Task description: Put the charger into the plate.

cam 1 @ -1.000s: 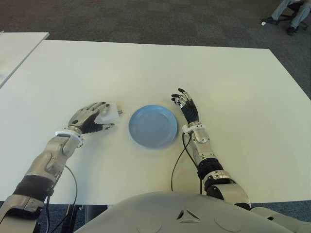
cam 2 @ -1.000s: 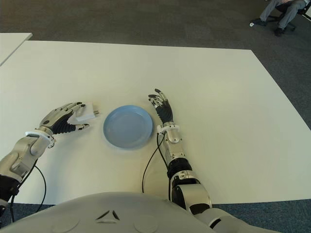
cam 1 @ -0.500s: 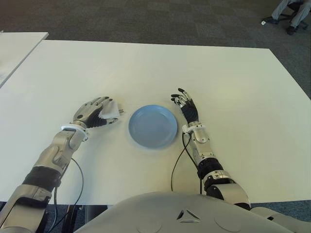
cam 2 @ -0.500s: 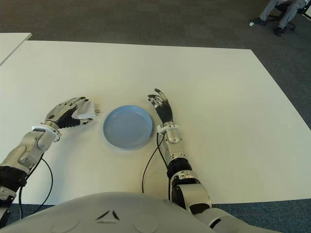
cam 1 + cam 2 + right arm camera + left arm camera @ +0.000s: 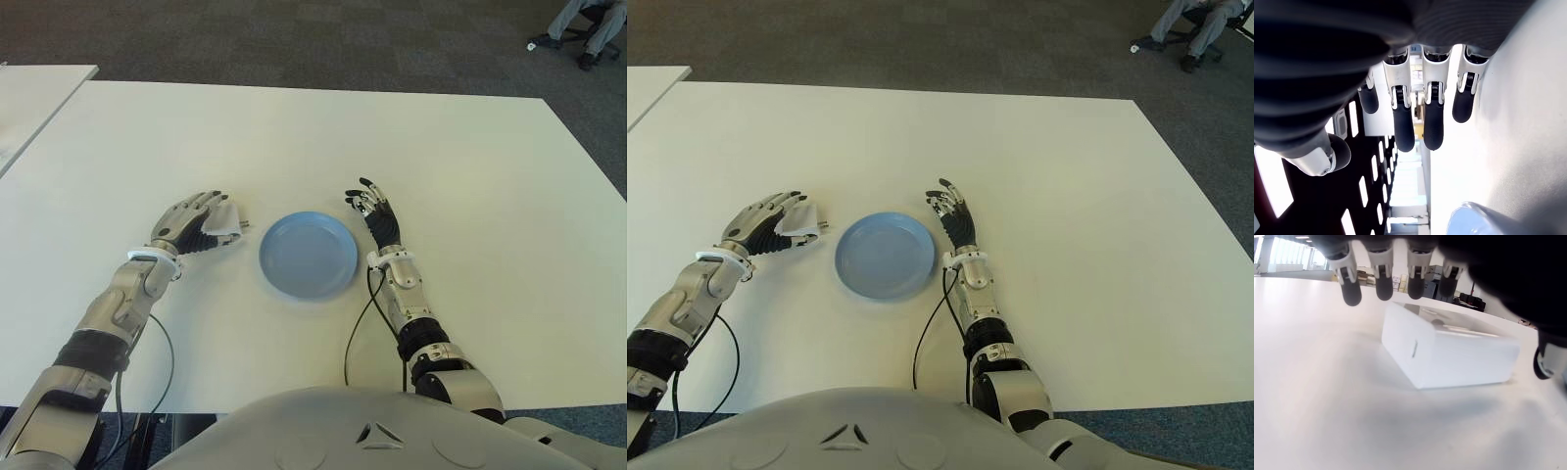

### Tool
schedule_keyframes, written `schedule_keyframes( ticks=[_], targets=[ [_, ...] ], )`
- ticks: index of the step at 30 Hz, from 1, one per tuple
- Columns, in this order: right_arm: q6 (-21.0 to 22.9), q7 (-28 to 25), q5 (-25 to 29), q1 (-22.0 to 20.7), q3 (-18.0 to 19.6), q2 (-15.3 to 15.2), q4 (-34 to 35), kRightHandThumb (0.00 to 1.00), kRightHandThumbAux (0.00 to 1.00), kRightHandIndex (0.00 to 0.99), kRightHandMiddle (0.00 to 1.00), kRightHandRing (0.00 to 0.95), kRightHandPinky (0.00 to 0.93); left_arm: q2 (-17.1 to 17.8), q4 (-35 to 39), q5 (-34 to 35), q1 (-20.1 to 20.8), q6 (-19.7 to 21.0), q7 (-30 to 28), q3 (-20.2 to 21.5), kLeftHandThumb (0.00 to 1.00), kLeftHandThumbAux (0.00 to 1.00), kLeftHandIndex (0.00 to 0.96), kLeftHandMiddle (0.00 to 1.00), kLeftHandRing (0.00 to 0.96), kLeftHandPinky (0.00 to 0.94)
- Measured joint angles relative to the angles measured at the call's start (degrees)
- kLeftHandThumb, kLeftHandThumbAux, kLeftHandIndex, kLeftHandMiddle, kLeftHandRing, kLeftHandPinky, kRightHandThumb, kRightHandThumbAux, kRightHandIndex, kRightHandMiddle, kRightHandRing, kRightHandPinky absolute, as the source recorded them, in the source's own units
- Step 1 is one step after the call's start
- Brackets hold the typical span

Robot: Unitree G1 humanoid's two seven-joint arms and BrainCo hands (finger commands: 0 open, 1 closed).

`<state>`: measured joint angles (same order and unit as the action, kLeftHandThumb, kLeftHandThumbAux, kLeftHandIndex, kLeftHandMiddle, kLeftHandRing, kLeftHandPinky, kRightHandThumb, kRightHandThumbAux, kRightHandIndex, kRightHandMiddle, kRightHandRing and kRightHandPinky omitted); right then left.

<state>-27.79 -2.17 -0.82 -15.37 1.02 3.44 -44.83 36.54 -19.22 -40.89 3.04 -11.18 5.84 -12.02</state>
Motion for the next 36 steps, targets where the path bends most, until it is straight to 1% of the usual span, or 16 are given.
schedule_keyframes(
  ticks=[6, 11, 15, 20, 22, 26, 30, 36],
  targets=[
    [0.2, 0.3, 0.0, -0.1, 0.0, 0.1, -0.1, 0.0, 0.516, 0.128, 0.331, 0.295, 0.223, -0.2, -0.1, 0.0, 0.4, 0.0, 0.6, 0.0, 0.157, 0.399, 0.0, 0.058, 0.077, 0.144],
    [0.4, 0.5, 0.0, -0.2, 0.0, 0.1, -0.1, 0.0, 0.518, 0.126, 0.334, 0.298, 0.224, -0.2, -0.2, 0.0, 0.4, -0.3, 1.5, 0.0, 0.152, 0.398, 0.0, 0.078, 0.103, 0.174],
    [0.4, 0.5, 0.0, -0.8, 0.1, 0.2, -0.9, 0.0, 0.515, 0.124, 0.335, 0.299, 0.222, -0.2, -1.3, -0.4, 0.6, -1.6, 3.7, -0.2, 0.158, 0.397, 0.0, 0.085, 0.111, 0.176],
    [0.0, 0.5, 0.1, -1.7, 0.2, 0.2, -2.6, 0.0, 0.507, 0.124, 0.336, 0.302, 0.237, -0.2, -3.7, -0.8, 1.4, -3.7, 6.5, -0.6, 0.193, 0.407, 0.0, 0.084, 0.109, 0.163],
    [-0.4, 0.5, 0.1, -2.0, 0.3, 0.2, -3.4, 0.0, 0.504, 0.126, 0.335, 0.303, 0.242, -0.2, -5.2, -0.9, 2.4, -4.3, 6.9, -0.9, 0.199, 0.406, 0.0, 0.082, 0.109, 0.168],
    [-1.1, 0.4, 0.0, -2.6, 0.2, 0.1, -4.6, 0.0, 0.502, 0.128, 0.334, 0.305, 0.257, 0.2, -9.2, -0.9, 6.1, -5.8, 6.9, -1.9, 0.205, 0.398, 0.0, 0.077, 0.106, 0.17],
    [-1.2, 0.2, 0.1, -2.8, 0.2, 0.2, -4.8, 0.0, 0.506, 0.129, 0.335, 0.307, 0.252, 1.1, -10.7, -0.8, 8.7, -7.9, 6.9, -2.3, 0.209, 0.378, 0.0, 0.074, 0.099, 0.159],
    [-1.2, 0.0, 0.1, -2.8, 0.2, 0.4, -4.2, 0.0, 0.513, 0.123, 0.329, 0.296, 0.218, 3.0, -13.0, -0.5, 10.4, -11.8, 6.6, -2.7, 0.218, 0.365, 0.0, 0.059, 0.082, 0.143]
  ],
)
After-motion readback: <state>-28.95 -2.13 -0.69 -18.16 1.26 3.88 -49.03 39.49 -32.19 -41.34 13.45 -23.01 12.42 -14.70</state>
